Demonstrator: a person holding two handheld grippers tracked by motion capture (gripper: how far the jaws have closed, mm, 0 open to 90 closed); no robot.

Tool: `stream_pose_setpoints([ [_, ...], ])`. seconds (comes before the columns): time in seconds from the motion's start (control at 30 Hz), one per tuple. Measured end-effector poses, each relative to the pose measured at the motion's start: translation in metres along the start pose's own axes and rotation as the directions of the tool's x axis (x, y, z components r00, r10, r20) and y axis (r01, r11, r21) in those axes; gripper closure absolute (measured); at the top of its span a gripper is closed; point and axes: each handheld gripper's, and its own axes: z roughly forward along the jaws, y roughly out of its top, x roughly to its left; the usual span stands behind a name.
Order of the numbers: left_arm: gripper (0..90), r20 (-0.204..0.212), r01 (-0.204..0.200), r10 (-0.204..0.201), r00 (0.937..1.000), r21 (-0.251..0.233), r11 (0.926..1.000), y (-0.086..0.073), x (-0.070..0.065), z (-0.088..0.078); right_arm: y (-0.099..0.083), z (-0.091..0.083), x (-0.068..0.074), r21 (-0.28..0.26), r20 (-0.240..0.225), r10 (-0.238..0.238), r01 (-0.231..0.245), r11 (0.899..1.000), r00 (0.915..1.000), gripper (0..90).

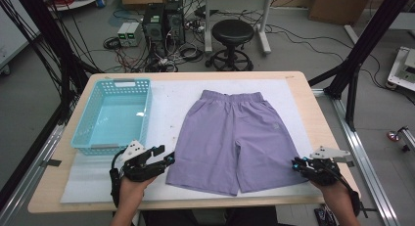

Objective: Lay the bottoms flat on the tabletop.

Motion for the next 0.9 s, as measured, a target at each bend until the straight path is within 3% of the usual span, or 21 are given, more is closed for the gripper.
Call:
stream_pose_setpoints([
  [0.07,46.7,0.002,-0.003,0.003,1.0,0.001,1.0,0.0,-0.001,0.001,-0.008,-0.002,-0.003,0.027,0.002,-0.01,0.01,1.0,0.9999,82.9],
  [0.2,46.8,0.006,-0.005,0.005,1.0,0.001,1.0,0.001,-0.001,0.002,-0.023,-0.012,-0.006,0.018,0.002,-0.018,0.018,1.0,0.9998,88.5],
  [0.33,46.6,0.006,-0.005,0.005,1.0,0.002,1.0,0.001,-0.001,0.002,-0.036,-0.02,-0.006,-0.011,-0.008,-0.032,0.032,0.999,0.9994,86.8],
  [0.4,46.5,0.007,-0.004,0.004,1.0,-0.003,1.0,0.001,-0.002,0.002,-0.033,-0.023,-0.006,-0.006,-0.018,-0.035,0.035,0.999,0.9992,82.4],
  [0.43,46.4,0.009,-0.005,0.005,0.9999,-0.006,1.0,0.002,-0.002,0.002,-0.031,-0.025,-0.005,-0.03,-0.021,-0.032,0.031,0.999,0.9993,81.4],
  [0.6,42.8,0.022,-0.013,0.014,0.9997,-0.02,0.9997,0.003,-0.003,0.003,0.009,-0.024,-0.002,-0.181,-0.07,0.055,-0.067,0.981,0.996,55.6],
  [0.73,42.5,0.037,-0.035,0.037,0.9986,-0.035,0.9988,0.004,-0.004,0.002,0.059,-0.001,0.006,-0.234,-0.096,0.029,-0.051,0.971,0.995,41.8],
  [0.9,44.5,0.055,-0.078,0.08,0.9952,-0.037,0.9963,0.002,-0.005,0.0,0.116,0.047,0.021,-0.22,-0.079,-0.02,0.002,0.975,0.9967,27.4],
])
